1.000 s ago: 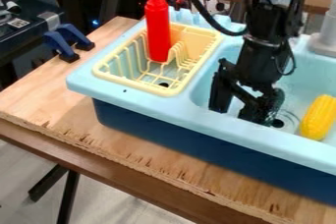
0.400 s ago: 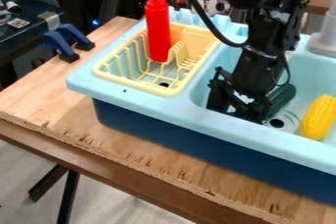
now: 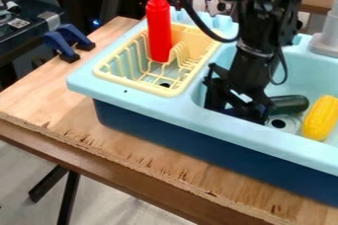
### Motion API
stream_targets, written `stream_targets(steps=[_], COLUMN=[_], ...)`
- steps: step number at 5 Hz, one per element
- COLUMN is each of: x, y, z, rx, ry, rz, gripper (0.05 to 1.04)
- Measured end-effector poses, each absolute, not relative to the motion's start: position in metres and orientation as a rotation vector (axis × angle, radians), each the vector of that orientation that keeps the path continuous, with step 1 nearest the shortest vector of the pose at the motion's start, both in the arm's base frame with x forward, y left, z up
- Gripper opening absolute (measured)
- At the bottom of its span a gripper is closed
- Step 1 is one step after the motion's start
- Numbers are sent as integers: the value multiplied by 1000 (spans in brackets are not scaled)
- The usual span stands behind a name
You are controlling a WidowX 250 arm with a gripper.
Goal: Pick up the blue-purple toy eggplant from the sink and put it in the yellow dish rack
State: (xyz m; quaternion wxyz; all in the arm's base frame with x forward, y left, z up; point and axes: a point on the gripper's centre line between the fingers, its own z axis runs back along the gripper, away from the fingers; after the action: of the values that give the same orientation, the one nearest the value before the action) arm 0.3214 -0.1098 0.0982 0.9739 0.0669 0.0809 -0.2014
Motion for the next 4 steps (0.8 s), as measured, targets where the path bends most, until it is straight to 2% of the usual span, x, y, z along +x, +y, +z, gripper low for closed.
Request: stream_targets(steps=[1, 2, 3, 4], x=[314, 305, 306, 320], y=[-118, -115, -101, -53], z=[119, 150, 167, 182], rx=[226, 217, 185, 120], ry=[79, 23, -14, -38], rz=[-218, -128, -21, 175], gripper=[661, 661, 661, 661])
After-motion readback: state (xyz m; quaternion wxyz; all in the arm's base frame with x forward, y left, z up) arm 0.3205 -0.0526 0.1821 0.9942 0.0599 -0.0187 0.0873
